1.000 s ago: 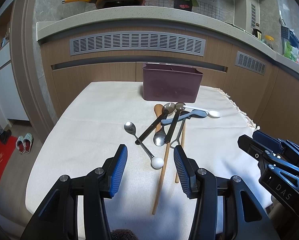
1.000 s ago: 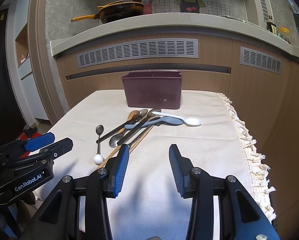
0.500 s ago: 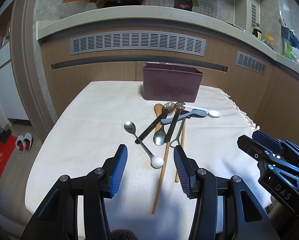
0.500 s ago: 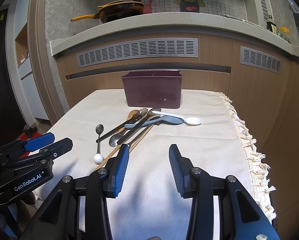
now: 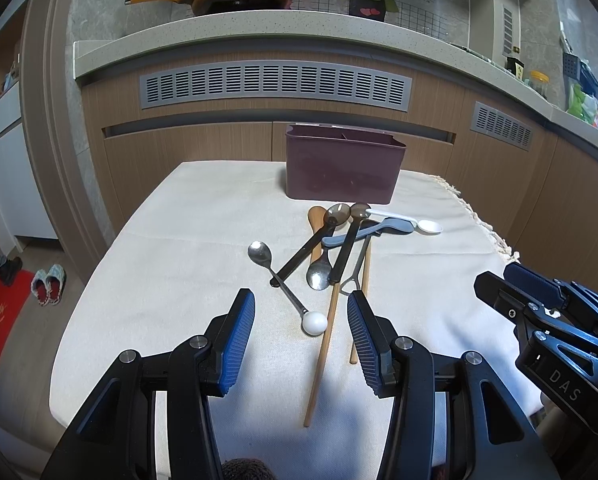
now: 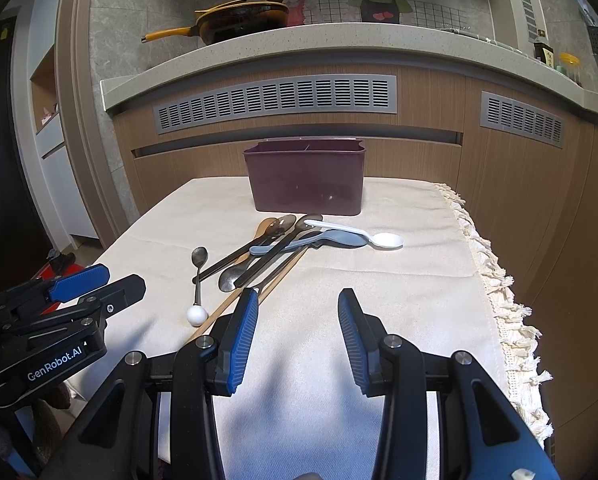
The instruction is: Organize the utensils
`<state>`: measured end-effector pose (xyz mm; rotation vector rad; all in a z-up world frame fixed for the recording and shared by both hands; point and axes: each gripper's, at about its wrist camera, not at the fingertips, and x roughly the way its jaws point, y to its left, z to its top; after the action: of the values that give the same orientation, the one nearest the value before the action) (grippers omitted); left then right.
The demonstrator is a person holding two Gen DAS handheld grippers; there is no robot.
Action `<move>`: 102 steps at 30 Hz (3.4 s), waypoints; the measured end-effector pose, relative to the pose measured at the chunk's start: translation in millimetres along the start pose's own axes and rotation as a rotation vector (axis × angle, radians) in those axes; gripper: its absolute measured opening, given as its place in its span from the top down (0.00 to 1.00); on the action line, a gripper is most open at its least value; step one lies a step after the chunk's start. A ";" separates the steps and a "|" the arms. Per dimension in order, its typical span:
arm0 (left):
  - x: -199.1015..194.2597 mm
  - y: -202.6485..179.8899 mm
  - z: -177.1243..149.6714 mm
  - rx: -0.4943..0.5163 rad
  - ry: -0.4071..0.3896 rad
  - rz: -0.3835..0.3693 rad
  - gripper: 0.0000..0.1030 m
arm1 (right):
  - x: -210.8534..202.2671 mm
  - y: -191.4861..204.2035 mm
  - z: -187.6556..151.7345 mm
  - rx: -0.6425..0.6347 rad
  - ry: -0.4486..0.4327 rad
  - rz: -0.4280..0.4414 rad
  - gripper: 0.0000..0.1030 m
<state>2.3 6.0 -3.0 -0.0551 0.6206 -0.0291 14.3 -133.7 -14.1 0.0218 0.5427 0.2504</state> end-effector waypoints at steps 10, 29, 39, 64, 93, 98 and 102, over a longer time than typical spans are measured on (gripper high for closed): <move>5.3 -1.9 -7.4 -0.005 0.022 -0.002 0.52 | 0.7 -0.6 0.9 0.000 0.003 -0.001 0.62; 93.5 63.4 50.5 -0.042 0.158 -0.046 0.52 | 79.2 -26.6 61.0 -0.073 0.079 0.038 0.62; 110.7 60.8 39.6 -0.100 0.304 -0.139 0.52 | 141.9 -21.8 69.7 -0.067 0.206 0.114 0.64; 72.6 3.6 -1.8 -0.062 0.192 0.044 0.76 | 92.6 -74.4 41.9 0.020 0.132 0.073 0.64; 72.3 9.8 -9.8 -0.060 0.204 -0.021 0.74 | 61.4 -89.0 24.0 0.067 0.073 0.069 0.64; 88.4 -9.5 -8.1 -0.008 0.234 0.044 0.74 | 61.6 -88.2 22.7 0.065 0.075 0.070 0.64; 100.6 -10.6 -10.4 0.017 0.265 0.095 0.74 | 63.2 -89.1 21.3 0.064 0.083 0.064 0.64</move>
<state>77.9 -9.4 -69.2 -0.0053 0.8871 0.0514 98.0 -203.9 -35.7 0.0913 0.6332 0.2970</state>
